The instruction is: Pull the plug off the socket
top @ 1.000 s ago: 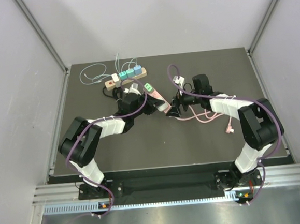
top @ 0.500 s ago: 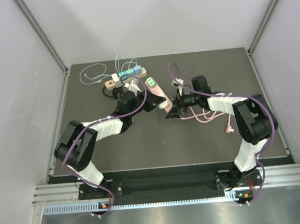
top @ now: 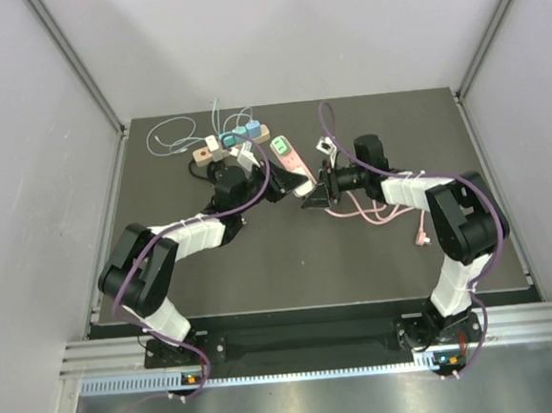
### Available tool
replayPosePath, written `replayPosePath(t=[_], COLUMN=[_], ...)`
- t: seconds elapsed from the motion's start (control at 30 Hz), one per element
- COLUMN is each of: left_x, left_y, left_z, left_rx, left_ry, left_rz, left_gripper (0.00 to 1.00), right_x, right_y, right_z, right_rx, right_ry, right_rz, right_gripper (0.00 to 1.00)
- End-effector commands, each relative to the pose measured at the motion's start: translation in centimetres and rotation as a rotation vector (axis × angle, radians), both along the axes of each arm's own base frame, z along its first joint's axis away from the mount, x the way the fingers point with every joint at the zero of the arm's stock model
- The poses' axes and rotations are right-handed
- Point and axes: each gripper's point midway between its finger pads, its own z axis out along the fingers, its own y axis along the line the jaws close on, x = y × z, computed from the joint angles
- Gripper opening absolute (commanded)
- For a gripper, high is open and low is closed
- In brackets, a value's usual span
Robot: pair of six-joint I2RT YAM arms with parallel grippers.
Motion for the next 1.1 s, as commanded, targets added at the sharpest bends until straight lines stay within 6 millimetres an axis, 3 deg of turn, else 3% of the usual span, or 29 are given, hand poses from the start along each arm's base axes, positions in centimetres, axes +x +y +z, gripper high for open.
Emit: replayPosePath(t=[0.0,0.2,0.3,0.33,0.53,0.73,1.07], left_x=[-0.2,-0.3,-0.5,-0.6,-1.6,-2.0,-3.3], left_y=[-0.2,0.0,0.0,0.1,0.4,1.5,3.0], left_z=[6.1,6.8,7.1,7.3,7.8,5.4,4.9], left_rx=[-0.103,-0.1,-0.104,-0.106,-0.112,-0.058,-0.033], left_ry=[-0.198,-0.224,-0.231,-0.235,-0.233,-0.11,-0.054], left_rz=[-0.026,-0.028,-0.034,-0.034,-0.051,0.007,0.05], left_gripper=[0.0,0.0,0.0,0.0,0.0,0.0,0.0], right_x=[0.3,0.2,0.6,0.7,3.7,7.1,7.8], right_y=[0.0,-0.4,-0.7,-0.8,-3.3,-7.7,-9.2], right_z=[0.6,0.8,0.8,0.8,-0.1,-1.0,-0.1], right_rx=[0.049,0.065,0.064,0.061,0.007,-0.062,-0.118], right_ry=[-0.004,-0.003,-0.013,-0.015,-0.021,-0.026,-0.133], right_rz=[0.02,0.039,0.028,0.021,-0.166,-0.432,-0.515], right_gripper=[0.54,0.38,0.15,0.0,0.0,0.0,0.0])
